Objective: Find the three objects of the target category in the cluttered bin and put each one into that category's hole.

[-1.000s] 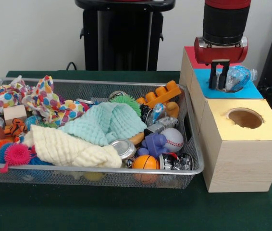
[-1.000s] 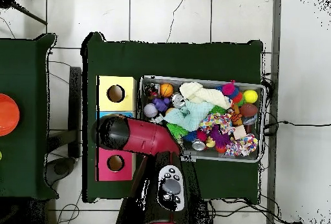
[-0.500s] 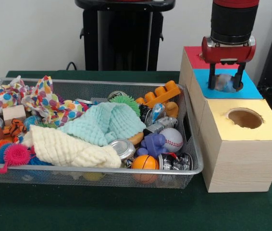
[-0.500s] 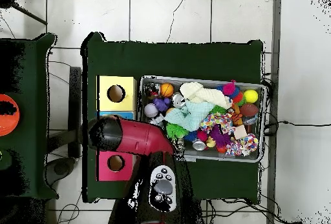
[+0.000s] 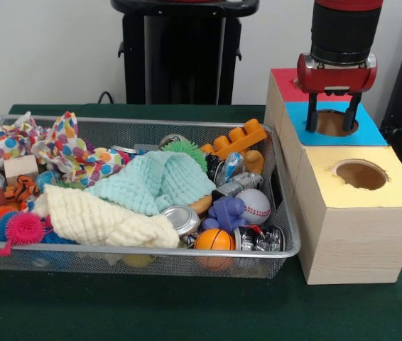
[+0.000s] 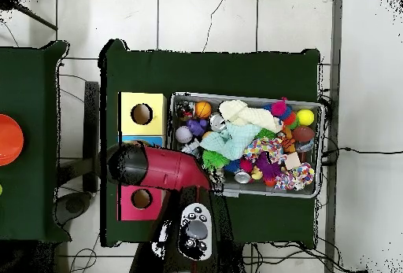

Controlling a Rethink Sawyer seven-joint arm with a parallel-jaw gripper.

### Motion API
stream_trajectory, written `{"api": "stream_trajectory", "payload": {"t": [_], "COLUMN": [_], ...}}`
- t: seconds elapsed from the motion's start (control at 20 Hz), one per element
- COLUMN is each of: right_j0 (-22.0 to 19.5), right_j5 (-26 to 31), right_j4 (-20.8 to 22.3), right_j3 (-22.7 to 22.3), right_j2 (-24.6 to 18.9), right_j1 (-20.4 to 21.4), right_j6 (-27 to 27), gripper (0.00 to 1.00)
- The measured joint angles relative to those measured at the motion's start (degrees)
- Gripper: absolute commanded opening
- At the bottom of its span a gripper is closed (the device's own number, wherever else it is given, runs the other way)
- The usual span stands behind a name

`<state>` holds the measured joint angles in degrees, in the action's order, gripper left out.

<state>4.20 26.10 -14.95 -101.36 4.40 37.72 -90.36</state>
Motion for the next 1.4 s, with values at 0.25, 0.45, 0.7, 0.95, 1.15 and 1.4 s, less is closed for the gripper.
{"api": "stream_trajectory", "payload": {"t": [0.25,0.45,0.7,0.95,1.15,1.4], "right_j0": [0.0,0.0,-0.1,-0.5,-0.5,-0.5], "right_j5": [0.0,0.0,0.0,0.0,0.0,0.0], "right_j4": [0.0,0.0,0.1,0.2,0.2,0.2], "right_j3": [0.0,0.0,0.0,0.0,0.0,0.0], "right_j2": [0.0,0.0,0.3,1.5,1.5,1.5], "right_j1": [0.0,0.0,0.0,-0.3,-0.2,-0.3], "right_j6": [0.0,0.0,0.0,0.0,0.0,0.0], "gripper": [1.0,1.0,0.0,0.0,0.0,0.0]}}
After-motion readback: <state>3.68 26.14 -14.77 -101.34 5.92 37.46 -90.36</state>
